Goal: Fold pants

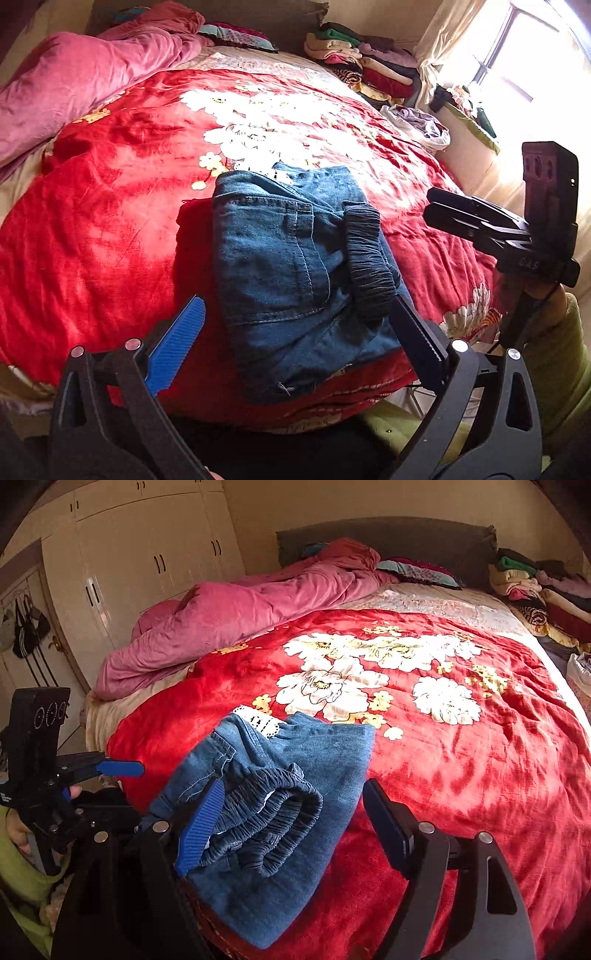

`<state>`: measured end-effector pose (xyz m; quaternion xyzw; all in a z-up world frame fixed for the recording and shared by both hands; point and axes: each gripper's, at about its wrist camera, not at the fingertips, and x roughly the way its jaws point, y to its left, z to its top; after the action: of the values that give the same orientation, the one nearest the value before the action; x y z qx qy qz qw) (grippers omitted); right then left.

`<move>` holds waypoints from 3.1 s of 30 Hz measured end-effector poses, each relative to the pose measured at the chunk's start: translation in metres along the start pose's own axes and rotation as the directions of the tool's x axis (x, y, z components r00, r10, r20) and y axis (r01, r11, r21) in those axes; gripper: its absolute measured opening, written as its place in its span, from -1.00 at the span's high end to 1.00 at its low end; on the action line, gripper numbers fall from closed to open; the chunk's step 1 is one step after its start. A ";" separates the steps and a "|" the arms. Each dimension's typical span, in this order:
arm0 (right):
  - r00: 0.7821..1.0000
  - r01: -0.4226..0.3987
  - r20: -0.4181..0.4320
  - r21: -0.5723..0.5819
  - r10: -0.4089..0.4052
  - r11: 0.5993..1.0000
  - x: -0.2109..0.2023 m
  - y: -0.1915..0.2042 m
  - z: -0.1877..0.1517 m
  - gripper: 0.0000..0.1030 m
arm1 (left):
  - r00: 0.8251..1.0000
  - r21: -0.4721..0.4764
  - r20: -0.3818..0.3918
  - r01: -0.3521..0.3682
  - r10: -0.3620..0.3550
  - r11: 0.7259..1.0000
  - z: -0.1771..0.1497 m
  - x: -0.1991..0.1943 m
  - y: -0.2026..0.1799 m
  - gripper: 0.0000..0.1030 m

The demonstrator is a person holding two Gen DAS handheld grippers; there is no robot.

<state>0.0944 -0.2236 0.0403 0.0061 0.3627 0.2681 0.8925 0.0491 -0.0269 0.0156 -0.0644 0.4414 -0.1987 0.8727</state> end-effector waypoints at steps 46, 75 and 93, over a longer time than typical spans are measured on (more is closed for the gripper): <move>0.982 -0.184 -0.118 -0.465 0.145 0.866 0.031 0.138 -0.049 0.01 | 0.995 -0.083 -0.075 -0.071 0.065 0.994 0.040 0.050 0.054 -0.48; 0.983 -0.181 -0.076 -0.323 0.165 0.929 -0.002 0.098 -0.037 -0.20 | 0.990 -0.026 -0.013 -0.138 0.138 0.990 0.042 0.039 0.033 -0.81; 0.997 0.068 0.025 -0.045 -0.067 0.997 -0.010 0.024 -0.025 -0.47 | 0.984 -0.015 0.011 -0.176 0.176 0.984 0.037 0.025 0.028 -0.81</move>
<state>0.0608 -0.2128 0.0329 -0.0236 0.3459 0.2461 0.9051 0.0998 -0.0137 0.0109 -0.0323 0.4413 -0.1173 0.8891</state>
